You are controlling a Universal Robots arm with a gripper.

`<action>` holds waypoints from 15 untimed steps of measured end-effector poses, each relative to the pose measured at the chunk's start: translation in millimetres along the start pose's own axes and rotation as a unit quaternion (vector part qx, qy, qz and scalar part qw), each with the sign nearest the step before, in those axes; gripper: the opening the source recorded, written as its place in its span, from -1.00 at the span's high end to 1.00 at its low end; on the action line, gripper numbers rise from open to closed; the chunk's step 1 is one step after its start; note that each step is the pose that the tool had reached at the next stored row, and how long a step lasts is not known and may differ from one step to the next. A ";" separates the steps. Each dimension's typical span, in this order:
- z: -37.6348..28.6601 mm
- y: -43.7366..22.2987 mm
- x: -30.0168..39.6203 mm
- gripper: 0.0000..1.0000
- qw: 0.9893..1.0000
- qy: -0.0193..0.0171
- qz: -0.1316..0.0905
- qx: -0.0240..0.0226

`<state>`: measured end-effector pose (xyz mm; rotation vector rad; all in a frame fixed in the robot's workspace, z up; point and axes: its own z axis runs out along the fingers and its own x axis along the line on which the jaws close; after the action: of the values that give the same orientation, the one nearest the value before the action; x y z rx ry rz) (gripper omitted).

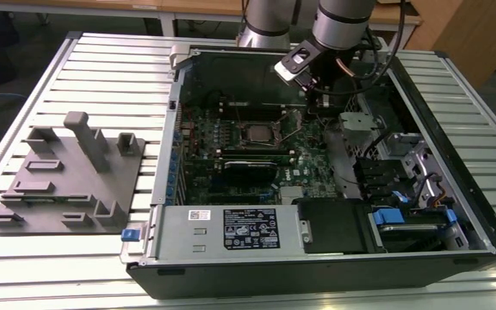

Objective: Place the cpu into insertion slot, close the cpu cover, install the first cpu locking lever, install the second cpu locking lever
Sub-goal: 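Close the cpu cover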

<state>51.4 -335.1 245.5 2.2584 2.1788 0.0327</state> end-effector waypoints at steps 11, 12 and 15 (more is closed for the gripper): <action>0.3 -16.9 -0.6 0.80 1.000 0.000 0.000 -0.010; 0.3 -18.9 -0.7 0.80 1.000 0.000 0.000 -0.012; 0.3 -23.9 -0.9 0.80 1.000 0.001 0.000 -0.015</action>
<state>27.4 -335.1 244.8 2.2425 2.1636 0.0673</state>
